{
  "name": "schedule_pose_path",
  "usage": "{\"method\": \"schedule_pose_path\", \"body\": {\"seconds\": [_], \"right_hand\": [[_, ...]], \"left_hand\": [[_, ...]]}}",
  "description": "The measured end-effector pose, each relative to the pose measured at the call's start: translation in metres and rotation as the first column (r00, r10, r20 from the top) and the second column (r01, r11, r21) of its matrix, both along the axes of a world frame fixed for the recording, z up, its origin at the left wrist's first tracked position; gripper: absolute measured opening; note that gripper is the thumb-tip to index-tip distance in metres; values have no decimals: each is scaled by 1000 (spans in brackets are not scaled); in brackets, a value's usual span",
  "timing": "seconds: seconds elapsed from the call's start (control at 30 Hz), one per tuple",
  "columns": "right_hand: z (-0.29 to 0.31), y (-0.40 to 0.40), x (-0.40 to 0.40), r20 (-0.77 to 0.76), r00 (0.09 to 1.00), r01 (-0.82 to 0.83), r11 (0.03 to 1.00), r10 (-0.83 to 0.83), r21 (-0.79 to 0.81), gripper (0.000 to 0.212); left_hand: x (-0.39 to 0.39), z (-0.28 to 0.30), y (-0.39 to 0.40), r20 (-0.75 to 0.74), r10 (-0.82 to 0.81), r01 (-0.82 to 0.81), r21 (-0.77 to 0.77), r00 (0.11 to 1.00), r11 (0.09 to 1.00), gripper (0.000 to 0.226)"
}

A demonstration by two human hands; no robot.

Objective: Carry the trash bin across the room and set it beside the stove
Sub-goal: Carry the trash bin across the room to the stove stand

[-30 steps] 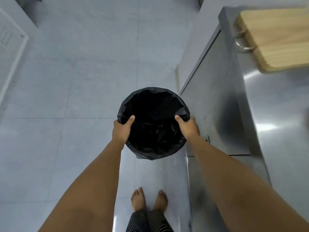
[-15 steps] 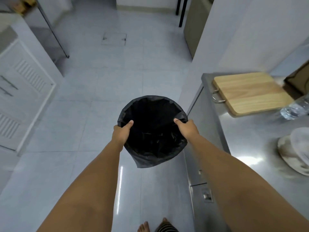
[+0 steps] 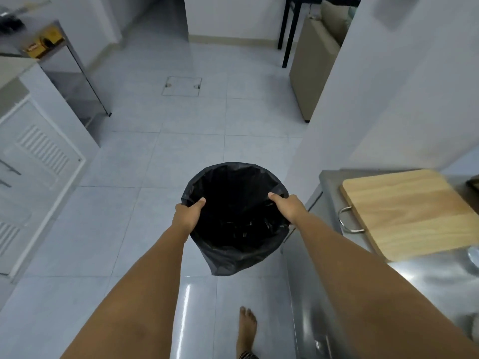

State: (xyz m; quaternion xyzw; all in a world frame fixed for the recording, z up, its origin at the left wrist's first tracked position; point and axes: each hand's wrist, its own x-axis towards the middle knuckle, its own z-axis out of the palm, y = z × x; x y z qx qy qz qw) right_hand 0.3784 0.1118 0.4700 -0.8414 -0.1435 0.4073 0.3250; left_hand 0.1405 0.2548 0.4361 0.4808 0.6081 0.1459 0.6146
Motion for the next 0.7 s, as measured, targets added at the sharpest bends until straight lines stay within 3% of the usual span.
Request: {"method": "schedule_pose_path", "body": {"seconds": [0.3,0.43,0.7], "right_hand": [[6,110,90,8,1000,-30,999,29,13,82],[-4,171,135,2,1000,-30,999,29,17,90],[-20,293,213,15,999,39,999,-39,-3,85]], "left_hand": [[80,0,94,44,55,-54,-27,998,998,110],[122,-4,153,64,70,-69,-21,996,997,103],[214,-19,283,66,52,-49,-43,996,998,93]]}}
